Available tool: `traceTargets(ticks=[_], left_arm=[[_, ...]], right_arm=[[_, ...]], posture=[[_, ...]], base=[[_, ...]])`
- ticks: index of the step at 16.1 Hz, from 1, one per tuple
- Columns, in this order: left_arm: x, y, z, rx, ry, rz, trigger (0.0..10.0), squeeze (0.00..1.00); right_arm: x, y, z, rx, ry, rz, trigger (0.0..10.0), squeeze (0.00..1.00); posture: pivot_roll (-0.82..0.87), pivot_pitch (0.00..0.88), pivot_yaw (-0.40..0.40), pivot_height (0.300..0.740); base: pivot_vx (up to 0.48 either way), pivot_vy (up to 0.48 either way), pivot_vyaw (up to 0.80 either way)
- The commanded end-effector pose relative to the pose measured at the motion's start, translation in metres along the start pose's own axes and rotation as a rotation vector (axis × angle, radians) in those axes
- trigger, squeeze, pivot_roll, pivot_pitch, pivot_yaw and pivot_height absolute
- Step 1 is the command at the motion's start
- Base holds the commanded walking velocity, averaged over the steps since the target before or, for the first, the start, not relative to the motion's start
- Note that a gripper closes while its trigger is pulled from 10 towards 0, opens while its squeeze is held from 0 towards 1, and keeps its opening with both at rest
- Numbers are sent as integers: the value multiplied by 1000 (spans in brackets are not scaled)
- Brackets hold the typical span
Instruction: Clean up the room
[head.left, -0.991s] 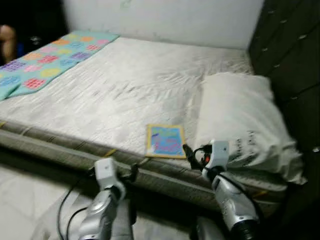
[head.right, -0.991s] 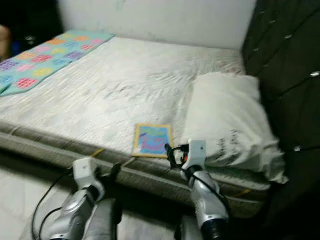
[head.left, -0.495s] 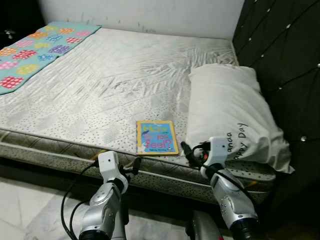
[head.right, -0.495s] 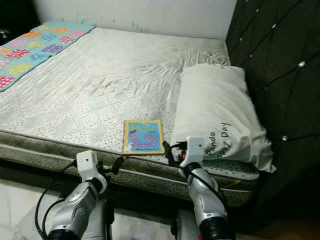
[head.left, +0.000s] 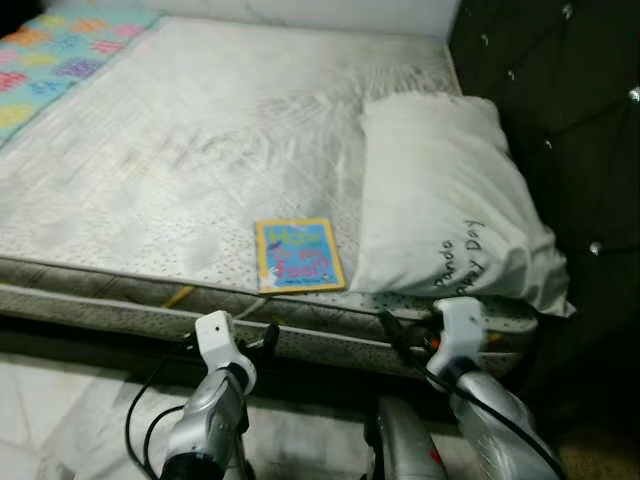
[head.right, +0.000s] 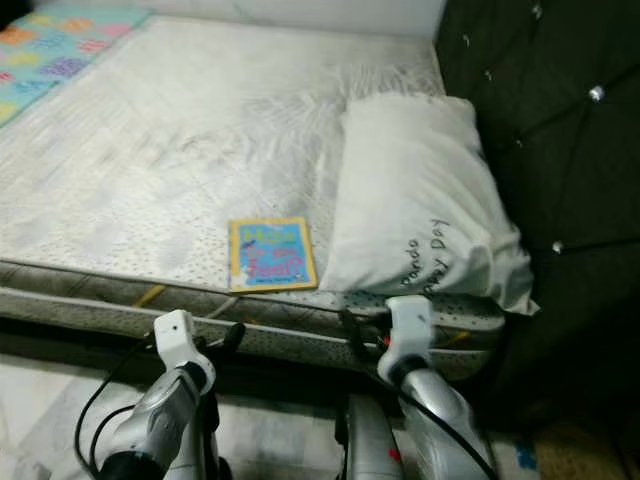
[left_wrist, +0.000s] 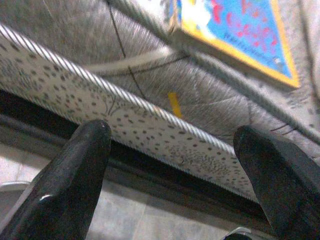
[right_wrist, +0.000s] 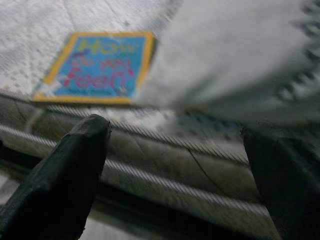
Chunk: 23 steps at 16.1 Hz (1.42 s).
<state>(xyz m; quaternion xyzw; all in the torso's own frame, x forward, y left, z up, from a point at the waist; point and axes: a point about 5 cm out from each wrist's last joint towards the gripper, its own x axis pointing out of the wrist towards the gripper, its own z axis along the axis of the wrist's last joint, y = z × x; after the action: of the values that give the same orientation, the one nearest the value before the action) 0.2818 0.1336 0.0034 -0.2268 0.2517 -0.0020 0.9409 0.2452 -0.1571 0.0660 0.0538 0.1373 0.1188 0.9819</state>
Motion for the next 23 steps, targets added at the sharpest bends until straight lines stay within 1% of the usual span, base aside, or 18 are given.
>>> traceTargets(ticks=[1, 3, 4, 5, 7, 9, 10, 12, 14, 17, 19, 20, 21, 23], left_arm=[[3, 3, 6, -16, -17, 26, 10000, 0], [5, 1, 9, -28, -24, 27, 10000, 0], [8, -2, 10, -36, -27, 27, 10000, 0], [8, -4, 10, -38, -34, 28, 10000, 0], [12, -6, 17, -44, -57, 37, 10000, 0], [18, -3, 33, -52, -88, 53, 10000, 0], [19, -2, 36, -52, -95, 57, 10000, 0], [22, 2, 49, -66, -123, 90, 10000, 0], [25, 0, 62, -77, -156, 97, 10000, 0], [27, 3, 80, -82, -199, 106, 10000, 0], [27, 6, 90, -93, -210, 125, 10000, 0], [28, 5, 89, -109, -202, 123, 10000, 0], [30, -3, 80, -121, -164, 98, 10000, 0], [31, -15, 60, -121, -110, 70, 10000, 0]], right_arm=[[-10, -5, 0, 31, 15, -27, 10000, 0], [-19, -6, 0, 31, 24, -26, 10000, 0], [-27, -6, 0, 34, 42, -27, 10000, 0], [-31, -8, 0, 41, 48, -28, 10000, 0], [-38, -11, 1, 56, 64, -36, 10000, 0], [-45, -12, 4, 66, 84, -30, 10000, 0], [-47, -13, 5, 69, 86, -31, 10000, 0], [-49, -13, 7, 77, 100, -29, 10000, 0], [-51, -14, 8, 80, 113, -29, 10000, 0], [-51, -14, 9, 78, 120, -27, 10000, 0], [-49, -14, 9, 79, 126, -26, 10000, 0], [-49, -14, 9, 80, 127, -26, 10000, 0], [-49, -14, 9, 83, 128, -26, 10000, 0], [-47, -13, 9, 84, 128, -23, 10000, 0]], posture=[[-198, 207, -31, 585], [-220, 223, -35, 585], [-238, 242, -41, 585], [-251, 253, -48, 585], [-271, 265, -62, 585], [-292, 269, -78, 585], [-294, 270, -79, 585], [-306, 278, -91, 585], [-310, 281, -97, 585], [-312, 280, -101, 585], [-310, 278, -98, 585], [-310, 278, -98, 585], [-303, 273, -94, 585], [-302, 273, -92, 585]], base=[[0, 0, 0], [0, 0, 0], [0, 0, 0], [0, 0, 0], [0, 0, 0], [0, 0, 0], [0, 0, 0], [0, 0, 0], [0, 0, 0], [0, 0, 0], [0, 0, 0], [0, 0, 0], [0, 0, 0], [0, 0, 0]])
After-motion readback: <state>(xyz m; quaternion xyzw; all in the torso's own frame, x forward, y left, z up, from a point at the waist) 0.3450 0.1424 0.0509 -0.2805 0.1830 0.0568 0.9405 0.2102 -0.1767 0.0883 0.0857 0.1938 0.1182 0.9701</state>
